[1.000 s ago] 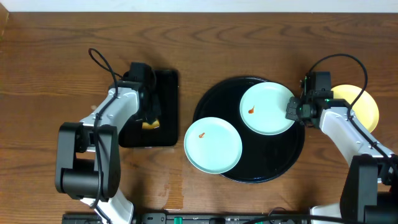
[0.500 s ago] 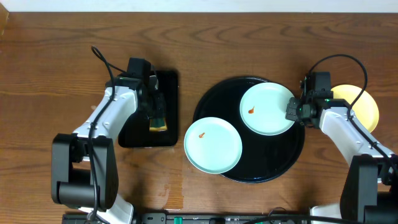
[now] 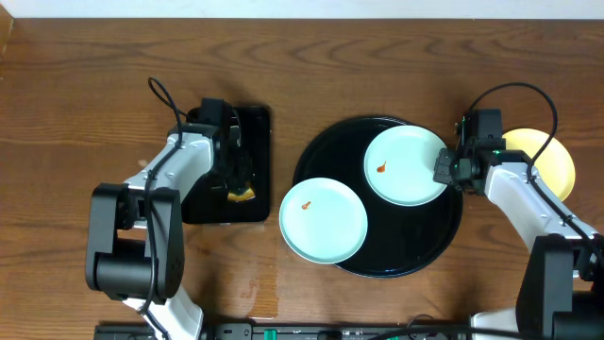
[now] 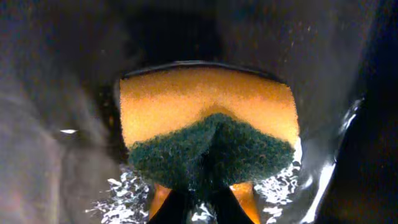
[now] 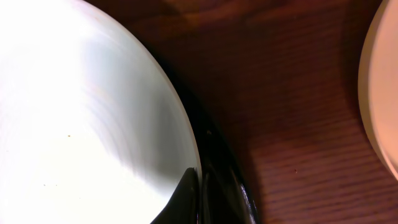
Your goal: Clean dirty plates on tray and stack at the side
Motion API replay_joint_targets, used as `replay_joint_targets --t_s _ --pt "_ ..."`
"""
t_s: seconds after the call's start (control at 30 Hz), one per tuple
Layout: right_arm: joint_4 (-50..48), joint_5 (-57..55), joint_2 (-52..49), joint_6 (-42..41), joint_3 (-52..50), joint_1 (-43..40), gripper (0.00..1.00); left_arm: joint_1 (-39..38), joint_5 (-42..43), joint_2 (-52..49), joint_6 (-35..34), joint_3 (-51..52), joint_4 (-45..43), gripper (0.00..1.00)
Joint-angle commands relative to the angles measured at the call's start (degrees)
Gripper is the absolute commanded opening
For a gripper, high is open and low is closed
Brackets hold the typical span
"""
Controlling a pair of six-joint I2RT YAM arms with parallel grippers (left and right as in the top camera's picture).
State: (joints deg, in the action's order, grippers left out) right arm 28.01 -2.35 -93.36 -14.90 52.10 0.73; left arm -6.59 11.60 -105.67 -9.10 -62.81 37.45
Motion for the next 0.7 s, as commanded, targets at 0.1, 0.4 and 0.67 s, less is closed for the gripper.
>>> replay_joint_targets --t_s 0.1,0.4,0.67 --pt "0.07 -1.27 -0.09 -0.96 0.33 0.66 0.01 -0.11 -0.7 1.95 0.09 -5.31 5.42 0.08" --pt "0.04 -1.27 -0.09 -0.96 0.33 0.66 0.01 -0.13 -0.7 4.26 0.07 -5.55 9.05 0.41" --pt "0.07 -1.27 -0.09 -0.96 0.33 0.66 0.01 -0.83 -0.7 1.46 -0.15 -2.16 6.23 0.45"
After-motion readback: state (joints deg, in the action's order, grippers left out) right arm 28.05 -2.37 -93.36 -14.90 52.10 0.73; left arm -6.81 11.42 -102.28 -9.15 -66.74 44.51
